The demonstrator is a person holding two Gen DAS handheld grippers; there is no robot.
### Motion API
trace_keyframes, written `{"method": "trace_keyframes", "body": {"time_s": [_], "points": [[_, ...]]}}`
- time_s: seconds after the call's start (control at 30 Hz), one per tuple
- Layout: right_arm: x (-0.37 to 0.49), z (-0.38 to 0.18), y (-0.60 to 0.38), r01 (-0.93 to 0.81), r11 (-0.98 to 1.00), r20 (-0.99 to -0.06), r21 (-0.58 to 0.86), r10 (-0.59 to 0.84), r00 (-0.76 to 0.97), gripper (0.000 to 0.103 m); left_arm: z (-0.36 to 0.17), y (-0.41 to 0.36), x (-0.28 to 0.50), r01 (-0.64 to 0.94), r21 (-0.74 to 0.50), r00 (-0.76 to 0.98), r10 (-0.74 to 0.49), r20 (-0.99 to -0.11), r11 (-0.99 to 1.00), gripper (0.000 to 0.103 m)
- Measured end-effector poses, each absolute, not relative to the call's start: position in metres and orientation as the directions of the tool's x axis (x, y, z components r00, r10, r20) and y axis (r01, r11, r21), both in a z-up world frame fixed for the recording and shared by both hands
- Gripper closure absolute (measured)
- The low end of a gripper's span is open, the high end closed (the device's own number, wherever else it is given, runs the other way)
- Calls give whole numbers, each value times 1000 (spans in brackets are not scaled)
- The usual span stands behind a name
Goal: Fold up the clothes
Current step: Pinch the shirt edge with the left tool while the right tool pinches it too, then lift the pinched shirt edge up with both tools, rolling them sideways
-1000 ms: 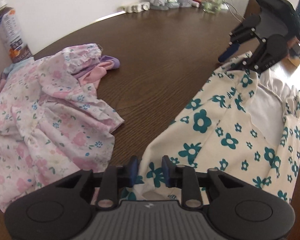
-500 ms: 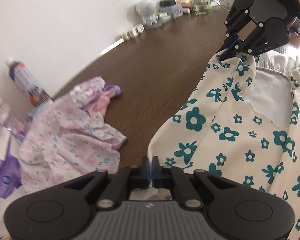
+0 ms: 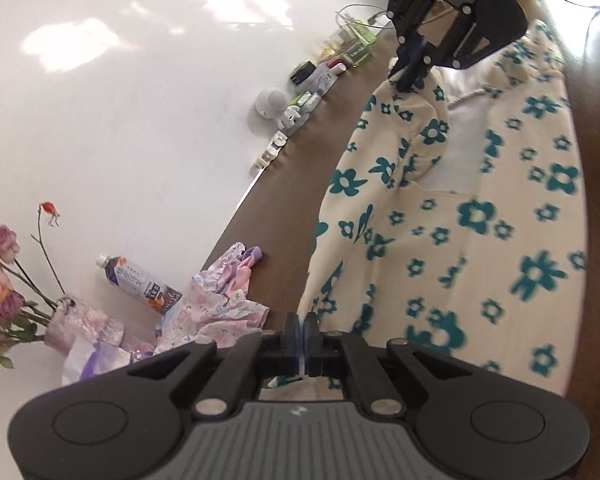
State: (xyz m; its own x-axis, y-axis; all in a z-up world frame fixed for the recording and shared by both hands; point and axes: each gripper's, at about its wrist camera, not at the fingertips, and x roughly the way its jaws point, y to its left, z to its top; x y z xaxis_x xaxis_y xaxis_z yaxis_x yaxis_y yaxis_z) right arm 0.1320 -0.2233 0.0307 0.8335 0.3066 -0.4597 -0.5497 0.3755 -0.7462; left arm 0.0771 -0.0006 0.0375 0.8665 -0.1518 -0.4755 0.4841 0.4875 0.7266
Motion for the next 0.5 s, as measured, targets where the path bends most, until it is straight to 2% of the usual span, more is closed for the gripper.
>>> {"method": "trace_keyframes", "body": {"time_s": [0.5], "points": [[57,-9,-222,-506,279,-437,-816,274,857,99,0,-11,36,503,701,840,-98,-533,506,102]]}}
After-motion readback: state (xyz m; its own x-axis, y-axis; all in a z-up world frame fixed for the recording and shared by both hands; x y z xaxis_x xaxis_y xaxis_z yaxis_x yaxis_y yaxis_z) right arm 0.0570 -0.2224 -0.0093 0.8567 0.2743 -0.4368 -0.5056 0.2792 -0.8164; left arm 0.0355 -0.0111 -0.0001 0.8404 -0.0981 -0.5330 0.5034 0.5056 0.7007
